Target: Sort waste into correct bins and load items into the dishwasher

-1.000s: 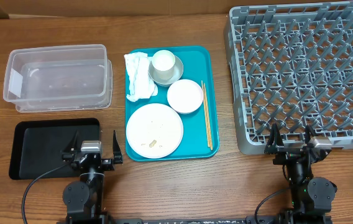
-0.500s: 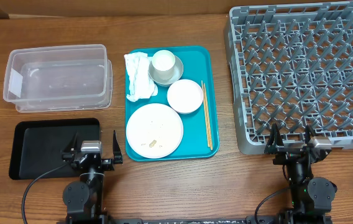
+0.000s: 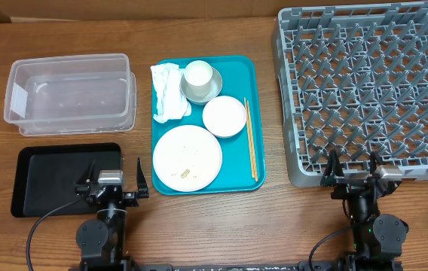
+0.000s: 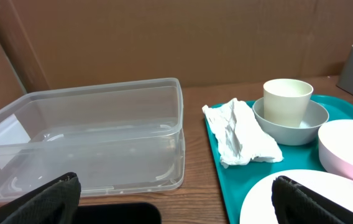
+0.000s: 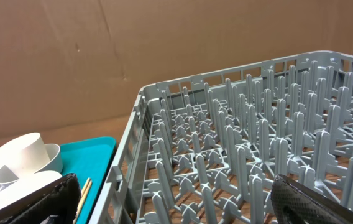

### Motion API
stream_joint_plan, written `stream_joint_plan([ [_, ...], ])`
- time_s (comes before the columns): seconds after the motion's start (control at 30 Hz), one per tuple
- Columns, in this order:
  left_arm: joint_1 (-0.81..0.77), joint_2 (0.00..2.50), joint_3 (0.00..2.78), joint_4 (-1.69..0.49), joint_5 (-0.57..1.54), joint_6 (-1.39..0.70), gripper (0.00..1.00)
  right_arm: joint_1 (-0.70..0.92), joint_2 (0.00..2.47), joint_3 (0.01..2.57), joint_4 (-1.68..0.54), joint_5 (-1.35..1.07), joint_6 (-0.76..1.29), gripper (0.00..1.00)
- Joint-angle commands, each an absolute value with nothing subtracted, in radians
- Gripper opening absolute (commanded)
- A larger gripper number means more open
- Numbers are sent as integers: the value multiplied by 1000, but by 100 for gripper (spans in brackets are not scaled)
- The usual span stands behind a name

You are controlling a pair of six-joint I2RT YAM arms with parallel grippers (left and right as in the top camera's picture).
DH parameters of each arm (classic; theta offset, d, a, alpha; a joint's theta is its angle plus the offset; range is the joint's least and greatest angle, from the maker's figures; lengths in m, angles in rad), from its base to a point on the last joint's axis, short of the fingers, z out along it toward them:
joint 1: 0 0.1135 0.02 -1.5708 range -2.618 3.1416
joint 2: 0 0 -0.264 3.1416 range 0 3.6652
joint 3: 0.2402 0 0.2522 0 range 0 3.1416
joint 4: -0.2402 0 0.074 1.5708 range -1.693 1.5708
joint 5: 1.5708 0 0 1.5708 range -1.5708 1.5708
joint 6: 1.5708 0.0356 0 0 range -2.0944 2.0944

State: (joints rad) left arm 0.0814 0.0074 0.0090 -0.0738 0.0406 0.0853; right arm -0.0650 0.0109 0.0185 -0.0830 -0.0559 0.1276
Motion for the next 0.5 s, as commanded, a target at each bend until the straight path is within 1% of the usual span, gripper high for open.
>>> stream_joint_plan([
  [0.0,78,7,5,-65,86,70,100,-68,4,9,-79,-65,133,100],
  [0.1,78,7,5,-20,359,-68,100,-68,4,9,-79,-65,133,100],
  [0.17,78,7,5,32,618,-215,100,-68,4,9,-79,-65,133,100],
  [0.27,78,7,5,126,876,-402,100,-68,4,9,-79,-65,133,100],
  [0.33,78,7,5,179,918,-441,100,-68,4,9,-79,-65,133,100],
  [0.4,78,7,5,245,905,-478,100,-68,4,9,-79,-65,133,100],
  [0.47,79,7,5,368,897,-517,100,-68,4,9,-79,-65,133,100],
])
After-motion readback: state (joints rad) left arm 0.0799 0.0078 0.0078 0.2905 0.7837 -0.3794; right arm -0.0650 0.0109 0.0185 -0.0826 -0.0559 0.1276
